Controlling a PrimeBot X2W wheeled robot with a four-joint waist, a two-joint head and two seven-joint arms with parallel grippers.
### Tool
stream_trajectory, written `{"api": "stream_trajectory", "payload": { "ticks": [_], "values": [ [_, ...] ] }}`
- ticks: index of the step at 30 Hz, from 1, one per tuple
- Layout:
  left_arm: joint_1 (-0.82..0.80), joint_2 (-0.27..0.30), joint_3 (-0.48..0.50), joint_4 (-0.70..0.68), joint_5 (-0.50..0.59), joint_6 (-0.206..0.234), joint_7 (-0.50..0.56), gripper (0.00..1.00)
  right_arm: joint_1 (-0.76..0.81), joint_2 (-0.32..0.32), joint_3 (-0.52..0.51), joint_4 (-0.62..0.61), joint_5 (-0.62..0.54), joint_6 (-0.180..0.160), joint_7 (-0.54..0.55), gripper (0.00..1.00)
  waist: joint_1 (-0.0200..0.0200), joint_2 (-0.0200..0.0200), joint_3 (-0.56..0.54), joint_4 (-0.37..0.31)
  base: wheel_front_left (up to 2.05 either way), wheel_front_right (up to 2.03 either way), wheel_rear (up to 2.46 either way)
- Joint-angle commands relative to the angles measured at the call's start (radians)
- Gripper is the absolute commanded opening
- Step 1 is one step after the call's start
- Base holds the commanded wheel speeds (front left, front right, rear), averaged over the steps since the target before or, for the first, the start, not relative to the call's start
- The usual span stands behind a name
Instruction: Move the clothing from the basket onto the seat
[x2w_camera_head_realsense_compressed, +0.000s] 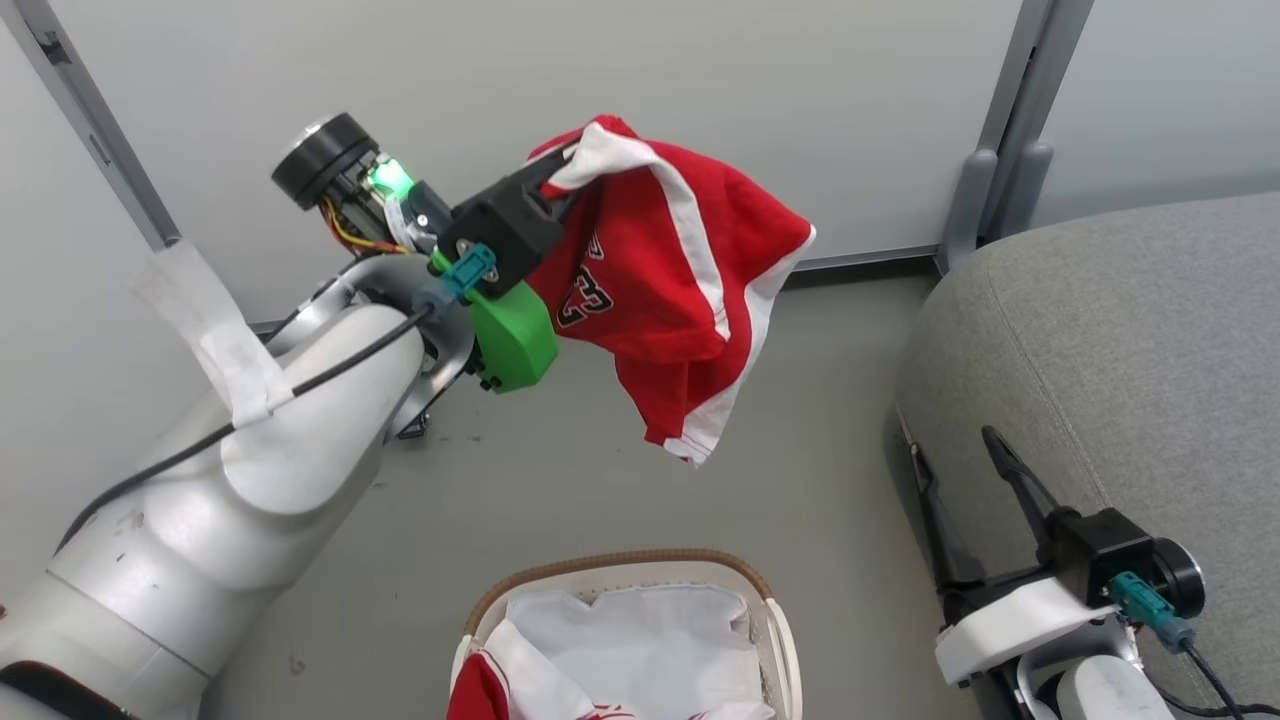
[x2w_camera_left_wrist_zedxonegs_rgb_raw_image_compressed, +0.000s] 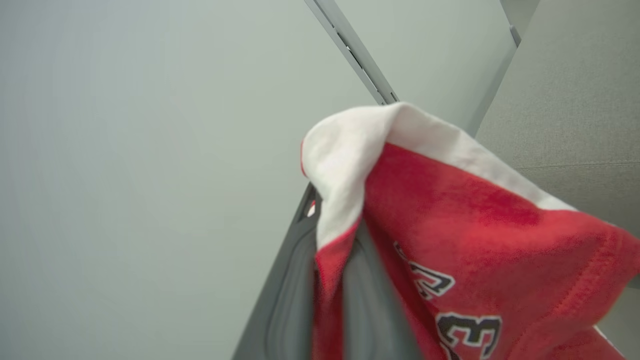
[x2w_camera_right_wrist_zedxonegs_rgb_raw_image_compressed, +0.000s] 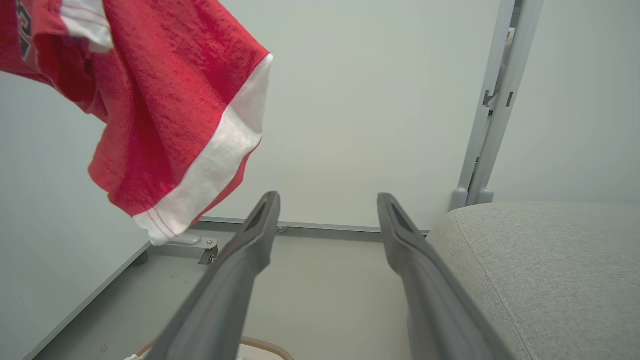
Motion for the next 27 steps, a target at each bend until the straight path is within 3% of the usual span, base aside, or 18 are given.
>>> {"api": "stream_trajectory", "payload": {
  "ticks": [1, 13, 17, 27],
  "values": [
    [-0.028, -0.007, 0.006, 0.001, -0.024, -0.005, 0.005, 0.00, 0.010, -0.004, 0.015, 0.001, -0.008, -0.001, -0.002, 1.00, 0.0001, 0.0000, -0.023, 0.006, 0.00, 0.00, 0.00],
    [-0.150, -0.062, -0.010, 0.053, -0.097, -0.006, 0.021, 0.00, -0.071, -0.004, 0.238, 0.039, 0.019, -0.001, -0.002, 1.00, 0.0001, 0.0000, -0.037, 0.010, 0.00, 0.00, 0.00],
    [-0.170, -0.089, -0.027, 0.070, -0.118, -0.006, 0.014, 0.00, -0.116, -0.004, 0.296, 0.104, 0.086, -0.001, -0.002, 1.00, 0.0001, 0.0000, -0.045, 0.021, 0.00, 0.00, 0.00],
    [-0.203, -0.127, -0.070, 0.084, -0.152, -0.006, 0.010, 0.00, -0.231, -0.004, 0.330, 0.235, 0.200, -0.001, -0.002, 1.00, 0.0001, 0.0000, -0.053, 0.054, 0.00, 0.00, 0.00]
  ]
}}
